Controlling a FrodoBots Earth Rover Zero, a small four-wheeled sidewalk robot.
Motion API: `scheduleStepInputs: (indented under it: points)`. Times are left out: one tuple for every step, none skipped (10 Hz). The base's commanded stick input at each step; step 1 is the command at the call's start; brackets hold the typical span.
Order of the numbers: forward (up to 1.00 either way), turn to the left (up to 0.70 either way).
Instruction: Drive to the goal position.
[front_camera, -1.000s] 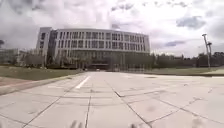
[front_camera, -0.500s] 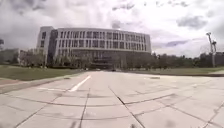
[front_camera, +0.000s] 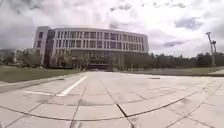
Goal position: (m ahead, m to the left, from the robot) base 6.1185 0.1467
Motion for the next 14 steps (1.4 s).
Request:
scheduleStepInputs:
  points:
    - [1.00, 0.00]
    - [1.00, 0.00]
    - [1.00, 0.00]
    - [1.00, 0.00]
    - [1.00, 0.00]
    - [1.00, 0.00]
    - [1.00, 0.00]
    - [1.00, 0.00]
    - [1.00, 0.00]
    - [1.00, 0.00]
    - [1.00, 0.00]
    - [1.00, 0.00]
    - [1.00, 0.00]
    - [1.00, 0.00]
